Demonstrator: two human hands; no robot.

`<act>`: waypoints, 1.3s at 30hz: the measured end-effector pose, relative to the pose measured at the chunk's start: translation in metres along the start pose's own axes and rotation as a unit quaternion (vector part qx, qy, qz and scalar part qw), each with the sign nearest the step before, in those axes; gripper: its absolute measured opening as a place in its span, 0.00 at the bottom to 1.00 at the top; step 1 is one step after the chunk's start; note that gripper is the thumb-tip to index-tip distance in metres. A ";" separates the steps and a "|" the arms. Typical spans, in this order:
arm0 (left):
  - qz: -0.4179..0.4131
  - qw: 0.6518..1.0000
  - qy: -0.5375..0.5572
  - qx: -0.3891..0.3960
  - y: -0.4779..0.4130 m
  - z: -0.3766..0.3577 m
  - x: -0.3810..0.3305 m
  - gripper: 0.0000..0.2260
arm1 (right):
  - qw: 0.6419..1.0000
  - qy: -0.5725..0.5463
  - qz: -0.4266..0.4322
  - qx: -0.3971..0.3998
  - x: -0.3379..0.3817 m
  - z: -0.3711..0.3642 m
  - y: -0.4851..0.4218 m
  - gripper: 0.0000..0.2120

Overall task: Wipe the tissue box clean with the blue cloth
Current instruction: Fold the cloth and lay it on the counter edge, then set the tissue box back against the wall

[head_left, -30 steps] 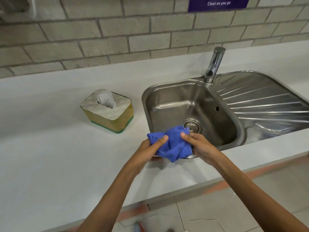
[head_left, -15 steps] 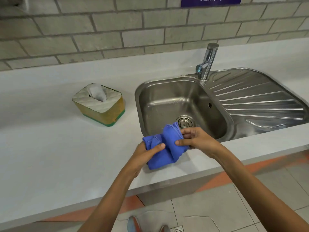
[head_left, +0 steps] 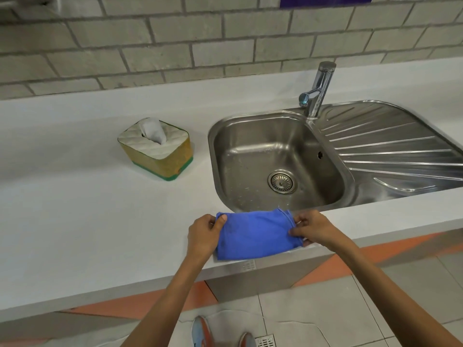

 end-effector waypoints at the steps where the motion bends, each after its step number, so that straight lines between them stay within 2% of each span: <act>1: -0.007 1.000 -0.005 -0.007 0.000 0.000 0.000 0.18 | 1.000 0.026 0.001 -0.009 0.000 0.000 0.000 0.07; 5: -0.022 0.999 -0.015 -0.030 -0.001 0.004 0.005 0.13 | 0.986 0.155 0.009 -0.056 0.004 0.005 0.003 0.19; 8: 0.001 0.999 0.027 -0.027 -0.006 0.011 0.012 0.15 | 0.981 0.173 0.026 -0.082 0.016 0.012 0.001 0.27; 13: 0.062 0.984 0.166 -0.022 -0.028 0.037 0.018 0.17 | 0.986 0.096 0.094 -0.096 0.070 -0.001 -0.011 0.24; 19: 0.090 0.962 0.254 -0.039 -0.070 0.095 0.030 0.13 | 0.983 -0.097 0.153 -0.031 0.153 -0.052 -0.028 0.19; 22: 0.094 0.957 0.266 -0.068 -0.099 0.129 0.039 0.12 | 0.973 -0.164 0.159 -0.012 0.188 -0.079 -0.034 0.20; 25: 0.095 0.947 0.286 -0.108 -0.130 0.161 0.048 0.12 | 0.970 -0.193 0.145 0.005 0.215 -0.111 -0.043 0.28; 28: 0.086 0.946 0.291 -0.119 -0.162 0.184 0.053 0.17 | 0.970 -0.204 0.132 0.009 0.234 -0.140 -0.055 0.32; 35: 0.066 0.968 0.237 -0.045 -0.218 0.194 0.050 0.25 | 0.948 -0.295 0.116 -0.032 0.261 -0.161 -0.085 0.26; 39: 0.055 0.968 0.245 -0.025 -0.239 0.185 0.043 0.22 | 0.945 -0.301 0.113 -0.051 0.269 -0.154 -0.107 0.24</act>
Point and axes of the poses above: each hand's wrist, its own y-axis away from the middle knuckle, its own z-axis out of the back of the hand, x = y × z, the point moved 6 cm from there along -y, towards the middle knuckle, and after that the axes turned 4 degrees about -x, right-handed, at the moved point
